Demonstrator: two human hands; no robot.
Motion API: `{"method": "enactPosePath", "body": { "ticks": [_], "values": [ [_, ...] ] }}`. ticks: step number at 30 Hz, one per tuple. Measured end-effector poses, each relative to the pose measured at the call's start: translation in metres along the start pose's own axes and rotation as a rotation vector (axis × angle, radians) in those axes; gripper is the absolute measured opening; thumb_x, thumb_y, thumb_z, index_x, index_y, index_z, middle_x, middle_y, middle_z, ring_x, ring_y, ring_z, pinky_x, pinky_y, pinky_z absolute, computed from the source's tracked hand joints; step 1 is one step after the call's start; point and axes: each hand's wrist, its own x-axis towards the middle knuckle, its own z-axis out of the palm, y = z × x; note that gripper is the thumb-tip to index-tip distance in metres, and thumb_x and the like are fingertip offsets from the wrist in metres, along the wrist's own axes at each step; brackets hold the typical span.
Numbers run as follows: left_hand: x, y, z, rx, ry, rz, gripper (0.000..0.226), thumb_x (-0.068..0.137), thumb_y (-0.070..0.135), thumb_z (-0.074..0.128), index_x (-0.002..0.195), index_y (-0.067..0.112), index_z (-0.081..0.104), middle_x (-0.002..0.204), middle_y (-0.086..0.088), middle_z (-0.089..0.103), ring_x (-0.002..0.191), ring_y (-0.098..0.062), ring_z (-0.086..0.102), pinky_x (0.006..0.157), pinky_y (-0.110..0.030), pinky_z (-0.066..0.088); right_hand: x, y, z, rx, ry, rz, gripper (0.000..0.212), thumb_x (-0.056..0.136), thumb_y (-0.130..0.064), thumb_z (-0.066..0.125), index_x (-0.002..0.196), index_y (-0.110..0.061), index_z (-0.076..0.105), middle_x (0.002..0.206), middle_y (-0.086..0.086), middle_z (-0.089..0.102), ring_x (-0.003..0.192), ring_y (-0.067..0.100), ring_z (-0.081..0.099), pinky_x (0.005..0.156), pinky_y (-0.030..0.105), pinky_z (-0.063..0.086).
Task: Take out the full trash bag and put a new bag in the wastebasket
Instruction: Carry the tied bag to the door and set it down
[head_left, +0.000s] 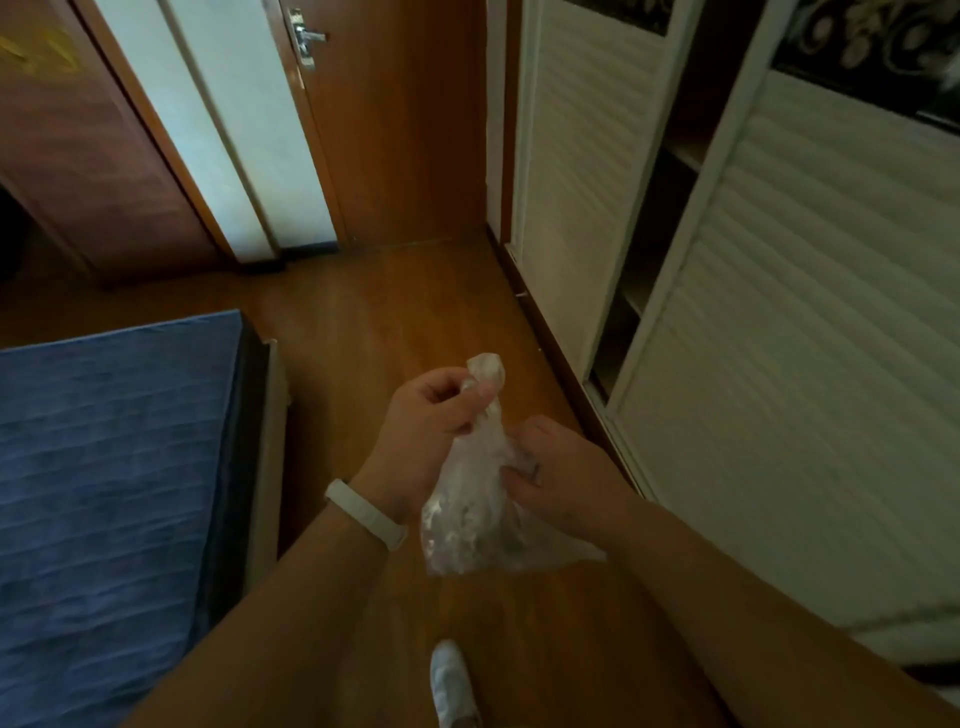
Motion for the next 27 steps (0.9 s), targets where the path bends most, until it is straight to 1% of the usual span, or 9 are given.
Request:
{"method": "enactPosePath", "body": {
  "ticks": [4,6,8,11,14,17,21,24,27],
  "values": [
    [0.064,0.011,-0.046,-0.054,-0.023,-0.030,0.020,0.082,0.036,0.074,0.079,0.017,0.069,0.079,-0.008,0.060,0.074,-0.025,0.056,0.075,-0.041,0.050,0.083,-0.001,0.009,-0.037,-0.001,-0.008,0.030,0.086,-0.051,0.050,0.112,-0.036,0.048,0.098,-0.018,0.049,0.082,0.000,0.048,0.064,0.009,0.035],
    [0.096,0.021,-0.066,-0.051,-0.035,0.001,0.023,0.080,0.039,0.076,0.078,0.016,0.069,0.078,-0.008,0.060,0.074,-0.026,0.055,0.075,-0.040,0.050,0.120,0.000,0.011,-0.047,0.020,-0.003,0.031,0.086,-0.050,0.051,0.114,-0.036,0.047,0.100,-0.016,0.051,0.083,0.001,0.050,0.065,0.018,0.044],
    [0.125,0.027,-0.085,-0.041,-0.036,0.027,0.028,0.075,0.042,0.078,0.077,0.016,0.068,0.079,-0.010,0.058,0.077,-0.027,0.054,0.076,-0.041,0.049,0.151,0.001,0.014,-0.043,0.030,-0.017,0.032,0.087,-0.049,0.051,0.115,-0.036,0.047,0.100,-0.016,0.050,0.084,0.002,0.049,0.067,0.023,0.046],
    [0.165,0.031,-0.110,-0.031,-0.022,0.053,0.032,0.072,0.047,0.079,0.076,0.017,0.068,0.075,-0.003,0.060,0.072,-0.020,0.058,0.071,-0.033,0.052,0.190,0.005,0.021,-0.044,0.028,-0.029,0.033,0.088,-0.050,0.051,0.117,-0.036,0.046,0.102,-0.016,0.051,0.086,0.002,0.051,0.070,0.025,0.048],
    [0.205,0.029,-0.131,-0.002,-0.021,0.060,0.026,0.074,0.045,0.078,0.076,0.020,0.070,0.073,0.002,0.064,0.070,-0.014,0.061,0.067,-0.026,0.052,0.233,0.014,0.028,-0.028,0.012,-0.032,0.034,0.089,-0.051,0.051,0.119,-0.037,0.046,0.103,-0.021,0.047,0.088,0.000,0.050,0.071,0.023,0.047],
    [0.246,0.026,-0.149,-0.022,-0.012,0.026,0.017,0.077,0.039,0.077,0.076,0.023,0.071,0.074,0.003,0.066,0.071,-0.015,0.064,0.068,-0.028,0.052,0.275,0.027,0.038,0.017,-0.020,-0.036,0.033,0.089,-0.051,0.051,0.119,-0.038,0.046,0.103,-0.022,0.047,0.089,-0.001,0.050,0.071,0.021,0.046],
    [0.302,0.023,-0.170,-0.029,0.027,-0.005,0.016,0.077,0.037,0.077,0.073,0.023,0.069,0.074,0.000,0.063,0.071,-0.019,0.061,0.071,-0.036,0.053,0.341,0.051,0.056,0.052,-0.062,-0.072,0.033,0.089,-0.051,0.050,0.119,-0.037,0.046,0.101,-0.020,0.046,0.086,0.000,0.049,0.067,0.021,0.042],
    [0.349,0.026,-0.188,-0.082,0.090,-0.036,0.020,0.075,0.033,0.079,0.073,0.017,0.067,0.075,-0.005,0.060,0.070,-0.022,0.057,0.070,-0.037,0.052,0.402,0.067,0.063,0.082,-0.110,-0.101,0.039,0.090,-0.051,0.048,0.125,-0.032,0.047,0.111,-0.012,0.053,0.094,0.007,0.053,0.074,0.028,0.049],
    [0.398,0.041,-0.203,-0.227,0.124,-0.091,0.024,0.074,0.028,0.081,0.082,0.011,0.066,0.076,-0.006,0.061,0.069,-0.020,0.061,0.068,-0.034,0.054,0.465,0.079,0.064,0.095,-0.127,-0.103,0.042,0.091,-0.052,0.047,0.128,-0.033,0.045,0.117,-0.012,0.053,0.099,0.009,0.054,0.078,0.029,0.048]
  ]
}}
